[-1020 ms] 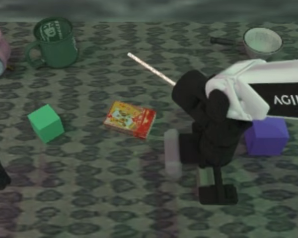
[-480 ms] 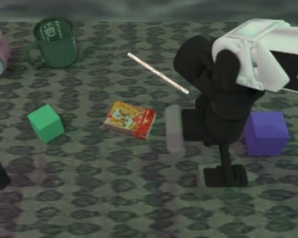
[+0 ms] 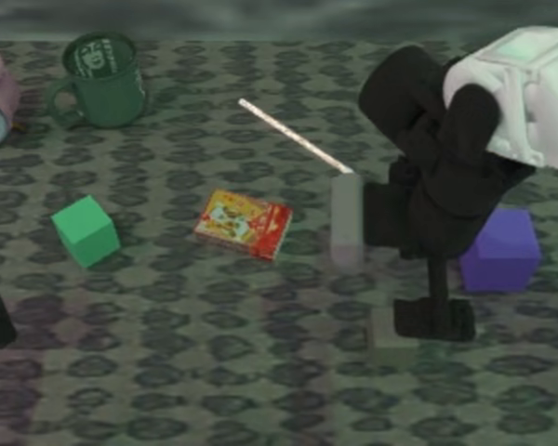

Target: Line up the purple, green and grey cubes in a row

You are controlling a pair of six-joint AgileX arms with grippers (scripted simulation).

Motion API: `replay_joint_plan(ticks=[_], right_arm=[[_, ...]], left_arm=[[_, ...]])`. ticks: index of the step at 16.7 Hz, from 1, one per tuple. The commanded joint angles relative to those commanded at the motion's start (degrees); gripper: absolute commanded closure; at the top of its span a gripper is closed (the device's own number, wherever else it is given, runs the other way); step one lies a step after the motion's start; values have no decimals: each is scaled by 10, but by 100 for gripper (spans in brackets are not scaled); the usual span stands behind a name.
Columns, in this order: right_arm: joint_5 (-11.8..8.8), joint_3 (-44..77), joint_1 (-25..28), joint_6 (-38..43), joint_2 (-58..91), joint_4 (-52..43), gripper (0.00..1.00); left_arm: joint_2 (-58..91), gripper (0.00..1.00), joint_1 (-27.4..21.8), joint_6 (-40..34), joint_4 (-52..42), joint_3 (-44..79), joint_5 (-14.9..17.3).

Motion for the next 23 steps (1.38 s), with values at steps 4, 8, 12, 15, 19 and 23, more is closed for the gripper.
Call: replay_joint_plan(ticks=[4, 8, 12, 15, 19, 23], right_arm=[[-11, -98, -59, 58, -145, 91, 0], [-19, -249, -138, 148, -357, 206, 0], [-20, -429, -218, 255, -586, 323, 0], [-15, -554, -270, 332, -742, 404, 0], [-1, -682, -318, 418, -900, 498, 0], [13, -759, -346, 479, -1006, 564, 0]], left_arm=[[154, 0, -11, 61, -91, 140, 0], [394, 0, -24, 142, -216, 320, -2], [660, 0, -40, 228, -351, 504, -3], [834, 0, -51, 288, -444, 631, -4], [1008, 0, -63, 353, -542, 777, -3], [1122, 0, -70, 394, -600, 877, -2]])
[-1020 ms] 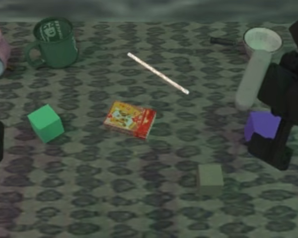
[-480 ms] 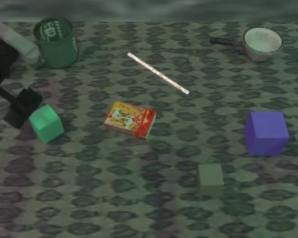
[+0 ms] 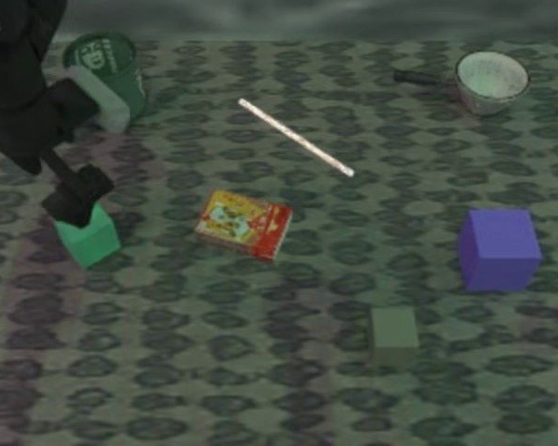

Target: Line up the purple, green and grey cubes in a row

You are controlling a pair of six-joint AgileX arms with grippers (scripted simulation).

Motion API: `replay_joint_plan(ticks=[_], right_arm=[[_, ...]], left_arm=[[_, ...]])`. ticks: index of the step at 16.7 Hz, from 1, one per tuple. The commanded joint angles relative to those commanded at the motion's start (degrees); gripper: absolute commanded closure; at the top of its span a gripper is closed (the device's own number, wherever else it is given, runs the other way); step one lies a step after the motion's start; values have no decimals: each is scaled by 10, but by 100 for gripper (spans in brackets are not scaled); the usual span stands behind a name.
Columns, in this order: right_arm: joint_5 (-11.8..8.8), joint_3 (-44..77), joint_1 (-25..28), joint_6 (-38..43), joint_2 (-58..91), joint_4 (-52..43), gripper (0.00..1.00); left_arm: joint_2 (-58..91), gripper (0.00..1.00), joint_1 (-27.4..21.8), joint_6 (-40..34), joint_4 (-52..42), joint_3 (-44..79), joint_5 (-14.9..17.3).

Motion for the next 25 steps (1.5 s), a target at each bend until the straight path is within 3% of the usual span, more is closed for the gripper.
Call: replay_joint_plan(ticks=[9, 16, 21, 25], right_arm=[[4, -18, -6, 17, -28, 17, 0], [4, -18, -6, 17, -28, 17, 0], [4, -18, -6, 17, -28, 17, 0], [4, -18, -6, 17, -28, 17, 0]], left_arm=[[30, 0, 0, 11, -4, 18, 1], [87, 0, -1, 12, 145, -69, 1], [95, 0, -1, 12, 160, -80, 1], [95, 30, -1, 12, 160, -80, 1]])
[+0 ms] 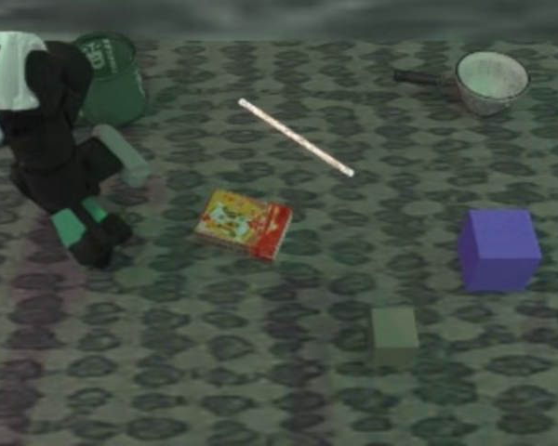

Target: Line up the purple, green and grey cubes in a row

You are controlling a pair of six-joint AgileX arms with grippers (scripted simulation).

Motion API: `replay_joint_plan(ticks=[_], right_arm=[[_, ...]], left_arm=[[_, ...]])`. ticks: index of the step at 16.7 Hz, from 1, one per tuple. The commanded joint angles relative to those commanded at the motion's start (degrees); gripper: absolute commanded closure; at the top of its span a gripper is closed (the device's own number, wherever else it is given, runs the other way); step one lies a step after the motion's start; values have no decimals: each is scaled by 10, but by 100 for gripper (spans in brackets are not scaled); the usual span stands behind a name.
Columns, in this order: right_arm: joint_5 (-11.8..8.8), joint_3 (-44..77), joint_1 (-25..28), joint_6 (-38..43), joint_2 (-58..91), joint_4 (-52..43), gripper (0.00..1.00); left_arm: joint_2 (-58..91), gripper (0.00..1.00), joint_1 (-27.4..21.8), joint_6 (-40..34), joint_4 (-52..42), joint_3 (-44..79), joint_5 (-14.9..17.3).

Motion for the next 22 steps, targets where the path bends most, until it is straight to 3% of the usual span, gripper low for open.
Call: replay_joint_plan(ticks=[9, 17, 22], right_arm=[[0, 0, 0, 0, 0, 0, 0], [0, 0, 0, 0, 0, 0, 0], [0, 0, 0, 0, 0, 0, 0]], left_arm=[[0, 98, 0, 0, 0, 0, 0], [0, 100, 0, 0, 0, 0, 0], [-31, 100, 5, -6, -53, 30, 7]])
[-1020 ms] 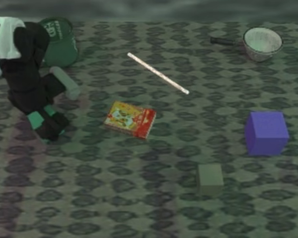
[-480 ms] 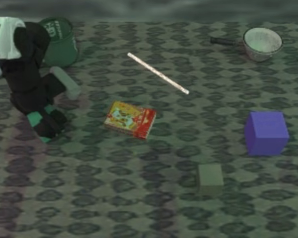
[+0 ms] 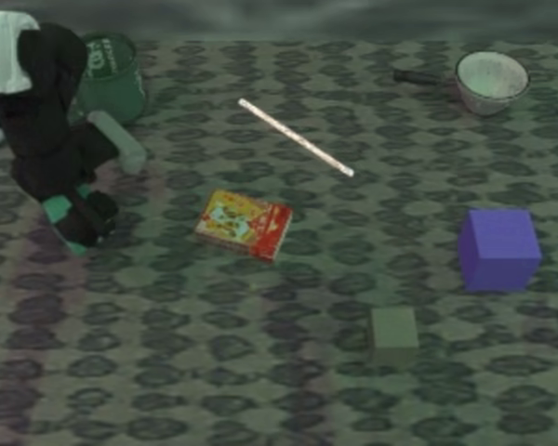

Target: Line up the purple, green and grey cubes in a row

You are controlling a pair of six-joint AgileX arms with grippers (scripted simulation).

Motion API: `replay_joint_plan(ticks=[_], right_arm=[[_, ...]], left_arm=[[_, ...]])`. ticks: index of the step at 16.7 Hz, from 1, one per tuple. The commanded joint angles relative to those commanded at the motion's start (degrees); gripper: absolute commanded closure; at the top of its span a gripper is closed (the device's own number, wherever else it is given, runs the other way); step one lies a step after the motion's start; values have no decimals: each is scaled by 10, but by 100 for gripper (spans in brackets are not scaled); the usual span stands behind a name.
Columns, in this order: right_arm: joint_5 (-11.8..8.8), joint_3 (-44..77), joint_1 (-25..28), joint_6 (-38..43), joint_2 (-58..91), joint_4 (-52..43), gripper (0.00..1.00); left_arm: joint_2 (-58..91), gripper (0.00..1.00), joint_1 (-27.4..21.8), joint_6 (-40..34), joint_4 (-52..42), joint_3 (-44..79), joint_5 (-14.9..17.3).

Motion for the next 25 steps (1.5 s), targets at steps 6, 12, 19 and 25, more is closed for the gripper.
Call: replay_joint_plan(ticks=[6, 12, 19, 25], right_arm=[[0, 0, 0, 0, 0, 0, 0], [0, 0, 0, 0, 0, 0, 0], [0, 0, 0, 0, 0, 0, 0], [0, 0, 0, 0, 0, 0, 0]], left_arm=[[-38, 100, 6, 0, -94, 55, 0], [-35, 100, -18, 2, -96, 58, -1], [-34, 100, -211, 4, -120, 77, 1], [-43, 100, -384, 5, -136, 89, 1]])
